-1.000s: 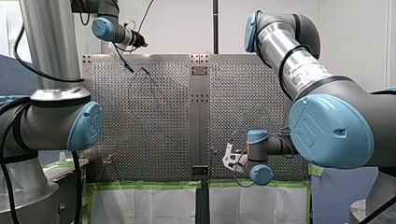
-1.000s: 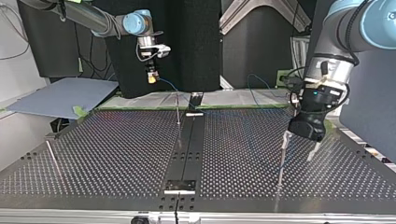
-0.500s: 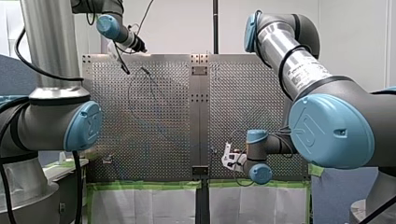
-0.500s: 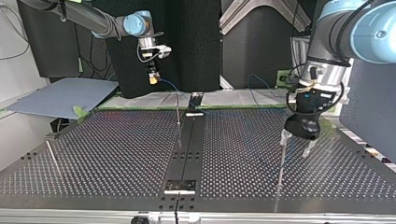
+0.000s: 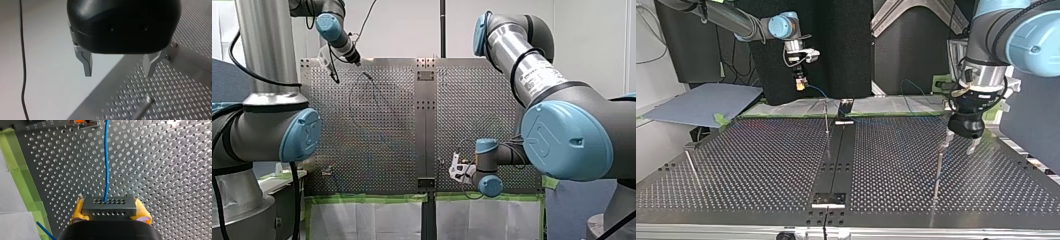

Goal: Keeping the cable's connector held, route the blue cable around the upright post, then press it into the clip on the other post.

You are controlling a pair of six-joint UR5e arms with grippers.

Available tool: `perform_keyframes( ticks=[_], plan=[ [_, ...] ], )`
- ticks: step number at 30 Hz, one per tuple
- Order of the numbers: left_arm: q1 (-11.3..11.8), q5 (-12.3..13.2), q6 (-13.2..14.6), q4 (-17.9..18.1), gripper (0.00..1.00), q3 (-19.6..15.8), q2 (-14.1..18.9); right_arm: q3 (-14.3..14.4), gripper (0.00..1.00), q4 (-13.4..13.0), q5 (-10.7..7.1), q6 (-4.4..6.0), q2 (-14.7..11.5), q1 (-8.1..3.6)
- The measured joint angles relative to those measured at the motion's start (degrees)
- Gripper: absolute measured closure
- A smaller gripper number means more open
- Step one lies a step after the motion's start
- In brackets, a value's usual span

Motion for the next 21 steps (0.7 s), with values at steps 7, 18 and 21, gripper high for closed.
perform_keyframes(
  ticks=[7, 18, 21],
  plan=[
    [-0.03, -3.73, 3.73, -0.44, 0.00, 0.57, -0.83, -0.01, 1.00, 0.00, 0.00, -0.07, -0.01, 0.07],
    [0.37, -5.21, 9.97, 0.00, 0.00, 4.74, -3.78, -0.01, 1.00, 0.17, 0.00, -0.08, 0.00, 0.19],
    [0.20, -4.33, 11.83, -0.13, 0.00, 4.89, -3.96, -0.01, 1.00, 0.28, 0.00, -0.07, 0.00, 0.23]
  ],
)
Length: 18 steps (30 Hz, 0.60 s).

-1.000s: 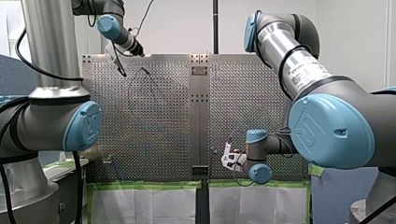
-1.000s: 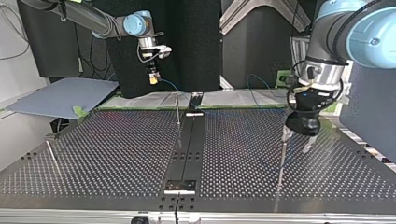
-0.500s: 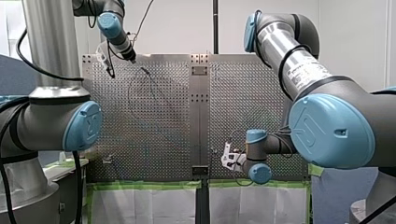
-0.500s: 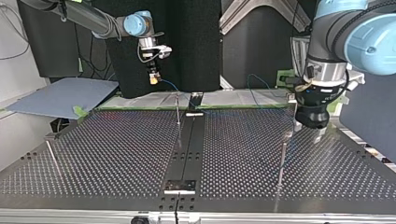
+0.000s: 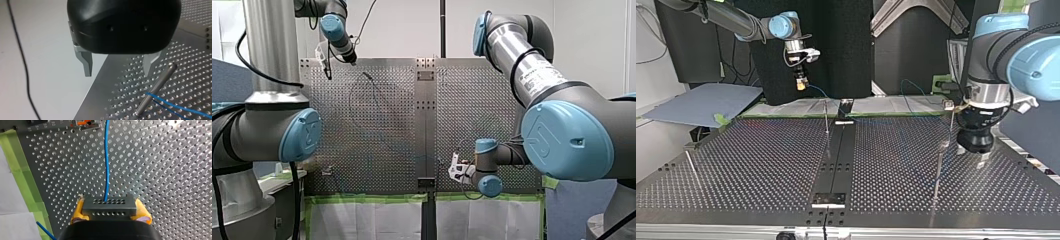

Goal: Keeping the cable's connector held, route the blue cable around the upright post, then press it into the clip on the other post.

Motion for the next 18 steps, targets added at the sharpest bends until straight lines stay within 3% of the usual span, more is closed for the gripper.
perform_keyframes(
  ticks=[9, 18],
  plan=[
    [-0.58, 2.18, 5.30, -0.26, 0.00, 0.03, -0.08, 0.00, 1.00, 0.01, 0.00, 0.00, 0.00, 0.03],
    [-1.70, 2.39, 9.56, -0.88, 0.00, 0.05, -0.96, 0.00, 1.00, -0.01, 0.00, 0.01, 0.00, 0.10]
  ],
)
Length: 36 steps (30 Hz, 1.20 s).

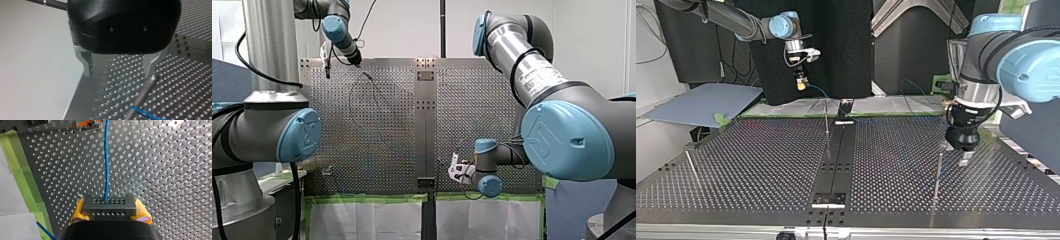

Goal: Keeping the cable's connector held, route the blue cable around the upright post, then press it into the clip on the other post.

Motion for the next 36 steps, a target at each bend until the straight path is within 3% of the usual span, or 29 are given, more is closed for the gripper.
perform_keyframes(
  ticks=[23, 36],
  plan=[
    [-2.28, -2.82, -1.78, -2.40, 0.00, -0.01, -0.54, 0.00, 1.00, 0.09, 0.00, 0.01, 0.00, 0.09],
    [-2.22, -7.36, -1.82, -4.62, 0.00, -0.01, -0.58, 0.00, 1.00, 0.09, 0.00, 0.03, 0.01, 0.19]
  ],
)
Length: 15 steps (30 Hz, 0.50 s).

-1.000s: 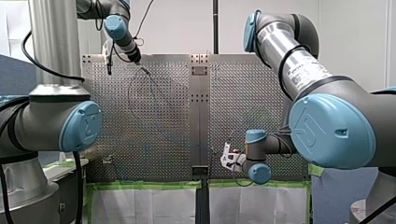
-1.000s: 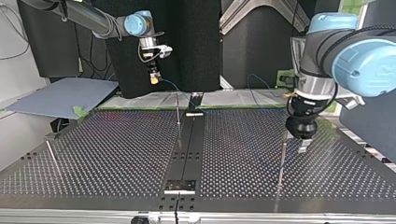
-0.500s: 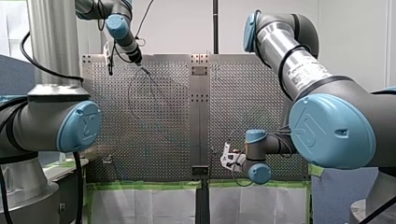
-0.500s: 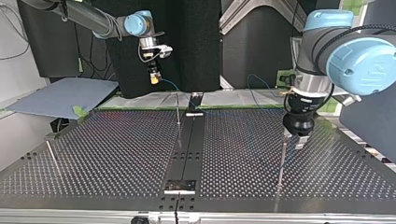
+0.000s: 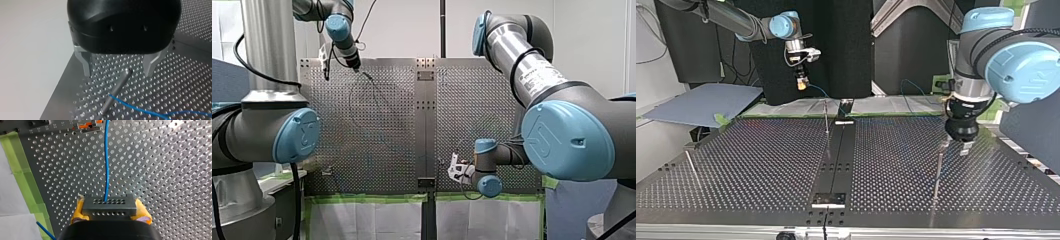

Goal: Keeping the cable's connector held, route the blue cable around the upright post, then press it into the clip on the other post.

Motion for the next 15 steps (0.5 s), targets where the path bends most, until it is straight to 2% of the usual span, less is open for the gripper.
perform_keyframes(
  ticks=[8, 15],
  plan=[
    [0.05, -1.39, 0.25, -0.31, 0.00, 0.00, -0.04, 0.00, 1.00, -0.06, 0.00, -0.04, 0.01, -0.01],
    [-0.34, -0.60, 1.40, 1.46, 0.00, 0.00, -0.05, 0.01, 1.00, -0.06, 0.00, 0.04, 0.00, 0.00]
  ],
)
